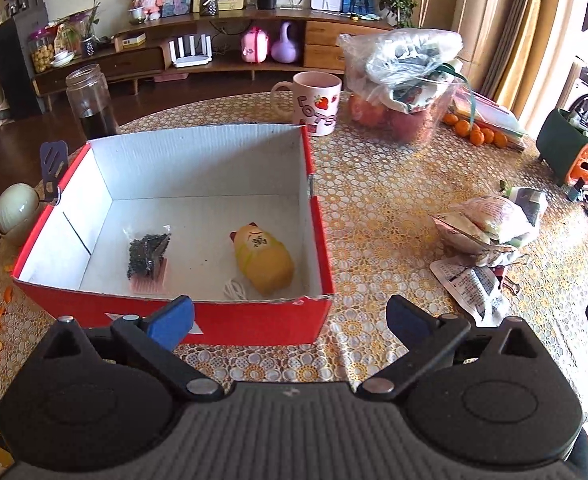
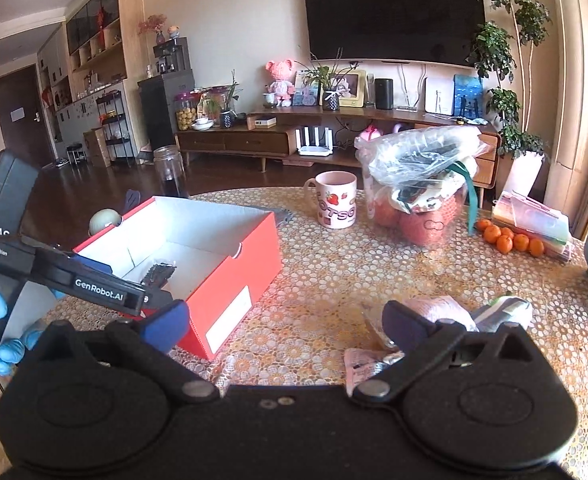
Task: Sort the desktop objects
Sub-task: 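Withdraw both open tools from the shoebox toward the remaining items, then grasp the white-grey package with the right tool while the left tool grasps the purple-printed bread bag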
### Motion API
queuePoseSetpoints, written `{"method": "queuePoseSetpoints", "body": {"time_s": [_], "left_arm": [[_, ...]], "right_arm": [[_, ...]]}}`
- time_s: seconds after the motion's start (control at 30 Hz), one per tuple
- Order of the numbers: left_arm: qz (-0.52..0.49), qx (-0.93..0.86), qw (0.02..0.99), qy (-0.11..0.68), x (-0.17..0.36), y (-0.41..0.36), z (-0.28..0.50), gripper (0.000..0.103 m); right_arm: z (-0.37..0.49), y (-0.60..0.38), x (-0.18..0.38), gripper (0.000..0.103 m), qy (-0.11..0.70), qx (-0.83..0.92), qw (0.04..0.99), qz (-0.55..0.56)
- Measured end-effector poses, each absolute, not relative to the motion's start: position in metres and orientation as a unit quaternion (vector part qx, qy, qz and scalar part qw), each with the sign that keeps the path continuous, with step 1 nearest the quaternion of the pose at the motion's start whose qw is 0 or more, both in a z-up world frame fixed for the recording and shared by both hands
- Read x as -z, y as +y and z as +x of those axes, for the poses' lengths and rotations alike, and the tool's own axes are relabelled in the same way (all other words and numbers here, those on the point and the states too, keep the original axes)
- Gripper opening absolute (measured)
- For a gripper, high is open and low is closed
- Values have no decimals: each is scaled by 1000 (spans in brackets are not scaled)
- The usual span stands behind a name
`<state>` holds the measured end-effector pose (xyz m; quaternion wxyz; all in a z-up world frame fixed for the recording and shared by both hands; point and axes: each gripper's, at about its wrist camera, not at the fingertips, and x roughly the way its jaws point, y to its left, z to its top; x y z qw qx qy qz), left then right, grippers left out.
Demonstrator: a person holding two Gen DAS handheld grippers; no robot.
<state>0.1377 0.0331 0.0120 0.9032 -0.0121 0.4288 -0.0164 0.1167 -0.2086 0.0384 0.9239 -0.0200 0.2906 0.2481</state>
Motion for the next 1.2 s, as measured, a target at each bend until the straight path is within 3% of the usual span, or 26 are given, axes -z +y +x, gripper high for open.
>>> {"method": "queuePoseSetpoints", "body": {"time_s": [0.37,0.87,1.2], "left_arm": [[-35,84,903,420,-5,-20,122,103],[28,134,899,416,26,-97,124,102],[68,167,901,394,23,-135,164,102]], "right_arm": [[99,-277,-19,102,299,-203,932,0],[110,-342,12,97,323,-148,934,27],[156,-365,12,94,327,-120,937,23]]}}
